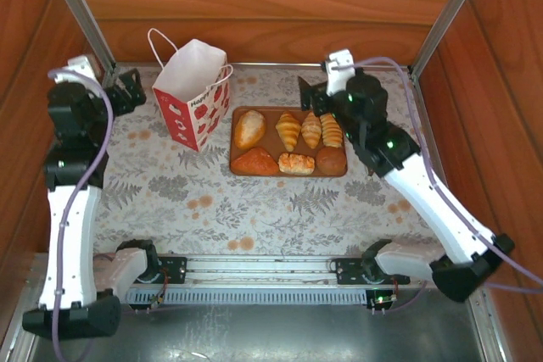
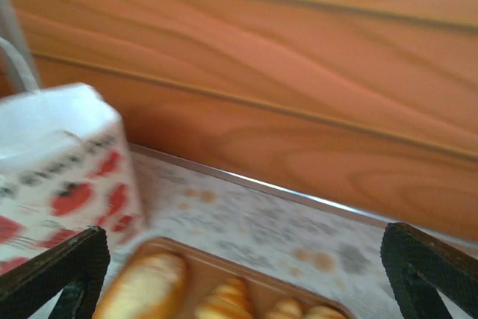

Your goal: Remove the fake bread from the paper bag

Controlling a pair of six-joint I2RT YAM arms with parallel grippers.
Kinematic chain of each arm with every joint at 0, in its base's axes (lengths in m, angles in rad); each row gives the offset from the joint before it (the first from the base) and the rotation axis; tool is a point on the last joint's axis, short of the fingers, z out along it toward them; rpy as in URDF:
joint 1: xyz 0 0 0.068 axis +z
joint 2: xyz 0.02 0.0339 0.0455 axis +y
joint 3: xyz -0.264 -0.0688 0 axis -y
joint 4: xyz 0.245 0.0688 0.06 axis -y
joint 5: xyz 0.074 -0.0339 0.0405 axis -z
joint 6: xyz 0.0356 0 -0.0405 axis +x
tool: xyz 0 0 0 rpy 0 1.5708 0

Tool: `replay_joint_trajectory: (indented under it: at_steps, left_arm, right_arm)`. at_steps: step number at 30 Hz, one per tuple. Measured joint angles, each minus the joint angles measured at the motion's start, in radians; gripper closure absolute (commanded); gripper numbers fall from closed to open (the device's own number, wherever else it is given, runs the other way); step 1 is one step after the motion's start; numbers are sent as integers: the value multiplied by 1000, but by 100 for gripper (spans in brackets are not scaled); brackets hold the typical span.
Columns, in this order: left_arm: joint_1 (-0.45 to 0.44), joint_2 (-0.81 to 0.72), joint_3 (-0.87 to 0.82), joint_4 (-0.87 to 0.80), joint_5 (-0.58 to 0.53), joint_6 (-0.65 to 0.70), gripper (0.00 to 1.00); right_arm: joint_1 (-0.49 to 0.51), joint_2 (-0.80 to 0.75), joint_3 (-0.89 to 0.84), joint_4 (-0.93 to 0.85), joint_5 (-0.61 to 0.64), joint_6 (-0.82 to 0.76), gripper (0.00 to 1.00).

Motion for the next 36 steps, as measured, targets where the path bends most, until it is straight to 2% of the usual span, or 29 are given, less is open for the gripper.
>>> replay_joint_trajectory:
  at_steps: [3,5,10,14,21,29,33,36]
  left_arm:
    - [0,-129,-193,19,-54,-29,0]
    - [0,-212,-343,39,-93,-57,0]
    - [0,-298,-674,117,-175,-113,0]
    - [-5,-288,-863,252,-225,-103,0]
    - [-18,-75,-882,488,-299,2,0]
    - [-27,284,-879,798,-293,110,0]
    - [-28,327,-879,871,-290,132,0]
    - [-28,422,-829,963,-269,173,0]
  right_arm:
    - [-76,-111,-214,54,119,-21,0]
    - [-173,-161,-351,54,154,-2,0]
    - [-395,-201,-632,61,107,76,0]
    - [-463,-172,-769,139,26,92,0]
    - [-503,-26,-814,387,-95,89,0]
    - [-543,154,-843,685,-215,69,0]
    - [-550,185,-859,748,-247,60,0]
    - [-567,208,-858,817,-296,51,0]
